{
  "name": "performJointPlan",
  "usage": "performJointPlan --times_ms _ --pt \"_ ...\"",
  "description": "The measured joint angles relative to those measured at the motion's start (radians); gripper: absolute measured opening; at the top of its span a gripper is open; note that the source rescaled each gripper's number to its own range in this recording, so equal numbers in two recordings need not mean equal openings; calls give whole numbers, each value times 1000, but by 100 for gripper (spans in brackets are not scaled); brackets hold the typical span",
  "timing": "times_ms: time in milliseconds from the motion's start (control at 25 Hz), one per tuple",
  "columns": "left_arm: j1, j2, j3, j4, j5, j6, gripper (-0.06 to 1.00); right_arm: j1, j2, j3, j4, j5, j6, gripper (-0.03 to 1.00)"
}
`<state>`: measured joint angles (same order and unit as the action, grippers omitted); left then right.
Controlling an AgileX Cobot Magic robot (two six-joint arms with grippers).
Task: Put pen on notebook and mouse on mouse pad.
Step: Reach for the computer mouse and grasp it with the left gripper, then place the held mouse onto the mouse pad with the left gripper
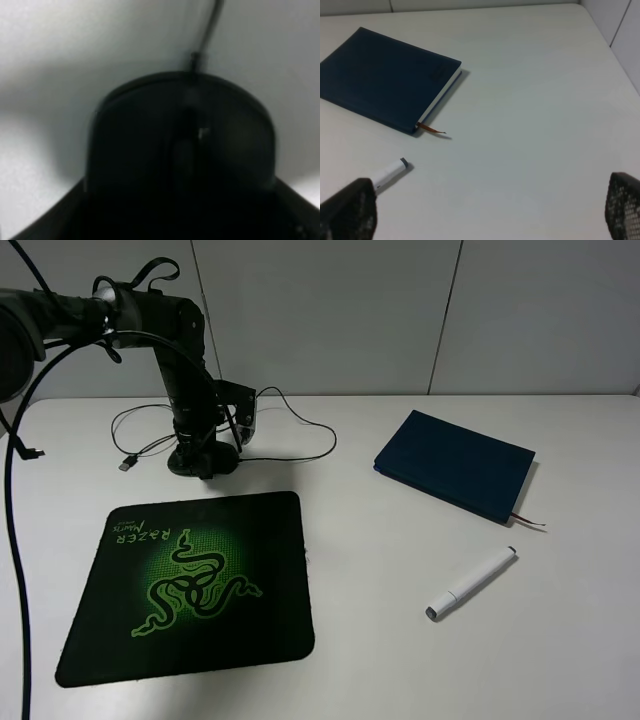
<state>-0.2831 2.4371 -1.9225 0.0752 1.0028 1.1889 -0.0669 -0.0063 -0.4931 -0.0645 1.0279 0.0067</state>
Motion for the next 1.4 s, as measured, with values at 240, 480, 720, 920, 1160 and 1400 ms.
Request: performJointPlan --times_ms 240,480,720,920,1160,1400 --pt "0 0 0 -1 -3 36 0 0 0 0 0 0 0 100" --pt "0 -1 0 -1 -3 41 0 0 0 0 0 0 0 100" --pt "0 -31 -19 2 8 41 0 0 0 0 0 0 0 100" --pt "0 -94 -23 -15 71 41 0 0 0 0 0 0 0 100" --pt "0 -135 -44 -35 173 -3 0 0 0 0 0 0 0 100" --pt "-2 -144 -49 -69 173 -197 0 0 0 0 0 0 0 100"
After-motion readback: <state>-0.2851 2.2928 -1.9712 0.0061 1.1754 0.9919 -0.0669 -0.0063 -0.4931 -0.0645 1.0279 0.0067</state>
